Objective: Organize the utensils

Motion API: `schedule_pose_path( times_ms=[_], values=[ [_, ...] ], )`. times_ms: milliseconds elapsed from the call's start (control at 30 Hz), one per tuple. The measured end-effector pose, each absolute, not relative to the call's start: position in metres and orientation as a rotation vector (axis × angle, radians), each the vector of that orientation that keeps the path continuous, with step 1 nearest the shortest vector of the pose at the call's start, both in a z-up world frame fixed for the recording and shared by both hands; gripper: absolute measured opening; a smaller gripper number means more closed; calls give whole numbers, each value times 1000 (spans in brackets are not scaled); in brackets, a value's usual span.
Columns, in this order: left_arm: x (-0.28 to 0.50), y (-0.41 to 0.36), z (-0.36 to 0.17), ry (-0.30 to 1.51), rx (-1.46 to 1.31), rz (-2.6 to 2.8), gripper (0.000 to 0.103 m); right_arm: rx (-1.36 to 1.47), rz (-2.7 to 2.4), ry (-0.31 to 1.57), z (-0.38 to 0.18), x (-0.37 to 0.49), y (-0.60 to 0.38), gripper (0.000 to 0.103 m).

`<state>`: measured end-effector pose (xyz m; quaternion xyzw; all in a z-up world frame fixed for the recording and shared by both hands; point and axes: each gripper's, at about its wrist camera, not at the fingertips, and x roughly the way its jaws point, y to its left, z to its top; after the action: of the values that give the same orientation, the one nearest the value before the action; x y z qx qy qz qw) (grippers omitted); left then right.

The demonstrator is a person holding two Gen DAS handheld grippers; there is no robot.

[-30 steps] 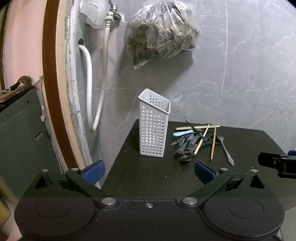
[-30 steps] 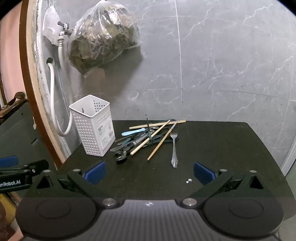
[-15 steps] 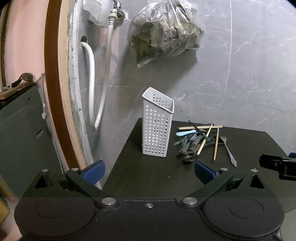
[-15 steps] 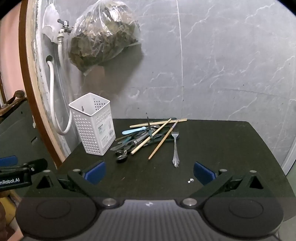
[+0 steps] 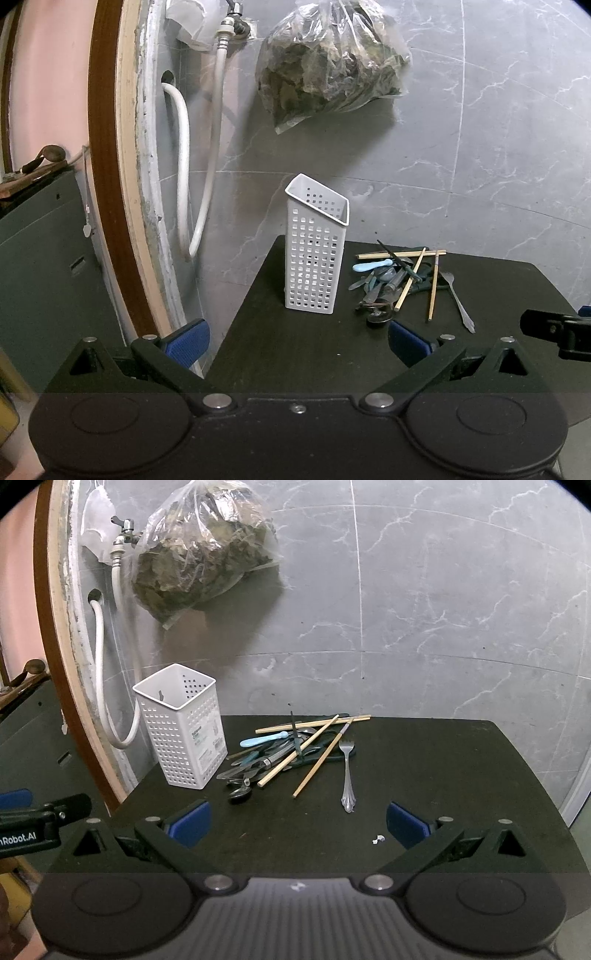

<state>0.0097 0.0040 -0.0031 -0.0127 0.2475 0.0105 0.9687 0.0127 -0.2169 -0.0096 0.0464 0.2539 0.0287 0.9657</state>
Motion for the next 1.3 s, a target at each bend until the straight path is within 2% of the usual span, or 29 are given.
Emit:
schedule_pose_path(
  times_ms=[1300],
  values=[
    [19, 8, -10, 514, -27, 10, 102, 96, 53, 530, -12, 20, -214, 103]
  ],
)
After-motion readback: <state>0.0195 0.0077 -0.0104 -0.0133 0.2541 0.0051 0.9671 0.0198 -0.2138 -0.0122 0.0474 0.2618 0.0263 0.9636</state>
